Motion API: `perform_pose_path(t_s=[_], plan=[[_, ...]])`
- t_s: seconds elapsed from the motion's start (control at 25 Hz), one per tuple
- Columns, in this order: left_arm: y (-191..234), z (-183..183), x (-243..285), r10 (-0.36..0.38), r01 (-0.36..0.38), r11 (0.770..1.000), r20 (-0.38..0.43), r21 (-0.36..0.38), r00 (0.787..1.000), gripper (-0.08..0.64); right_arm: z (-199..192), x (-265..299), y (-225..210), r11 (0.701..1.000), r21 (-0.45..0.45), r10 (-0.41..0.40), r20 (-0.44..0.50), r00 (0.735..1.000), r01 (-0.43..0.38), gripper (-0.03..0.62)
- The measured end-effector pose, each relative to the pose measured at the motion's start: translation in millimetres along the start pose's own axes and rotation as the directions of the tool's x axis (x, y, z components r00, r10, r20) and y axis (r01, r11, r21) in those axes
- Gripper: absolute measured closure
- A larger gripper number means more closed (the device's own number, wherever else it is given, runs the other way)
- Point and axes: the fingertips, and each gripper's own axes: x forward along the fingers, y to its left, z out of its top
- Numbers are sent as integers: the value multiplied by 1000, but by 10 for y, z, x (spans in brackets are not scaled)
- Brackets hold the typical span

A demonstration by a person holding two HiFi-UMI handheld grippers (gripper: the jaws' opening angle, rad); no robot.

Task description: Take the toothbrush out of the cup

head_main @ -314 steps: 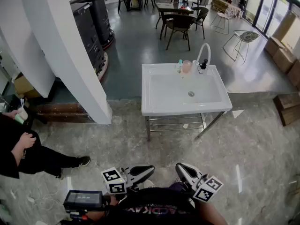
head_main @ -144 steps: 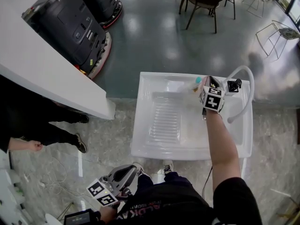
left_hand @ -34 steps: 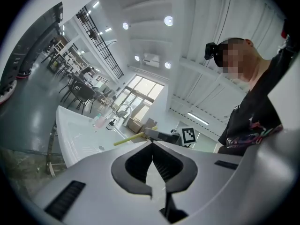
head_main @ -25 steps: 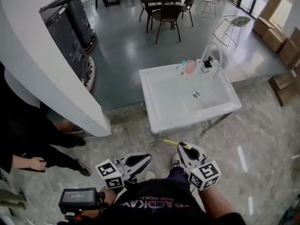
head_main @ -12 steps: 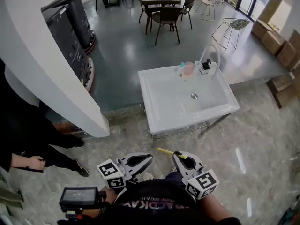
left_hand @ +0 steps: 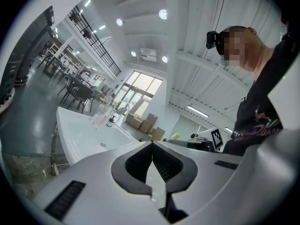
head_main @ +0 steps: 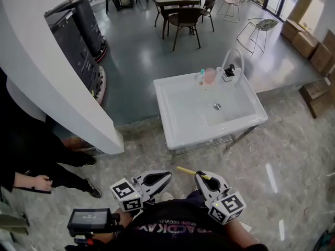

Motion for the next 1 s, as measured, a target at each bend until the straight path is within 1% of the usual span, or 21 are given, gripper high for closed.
perform_pose_path(t_s=[0.08, 0.16, 0.36, 0.84, 1.0], plan=[[3, -28, -7, -1, 1, 1000, -3, 1, 1000, 552, -13, -6, -6, 1000, 10, 0, 5, 1000, 0, 565], [-9, -52, -17, 5, -5, 1000, -3, -23, 1000, 552, -27, -12, 2, 1000, 13, 4, 3, 1000, -4, 565], [-35, -52, -47, 14, -14, 999, 4, -42, 1000, 552, -55, -20, 35, 1000, 14, 10, -2, 1000, -10, 565], [-115, -104, -37, 17, -16, 999, 7, -38, 1000, 552, -103, -93, 60, 1000, 6, 26, -2, 1000, -26, 565], [-131, -99, -59, 20, -20, 999, 7, -29, 1000, 552, -91, -104, 54, 1000, 14, 24, 10, 1000, -24, 565]])
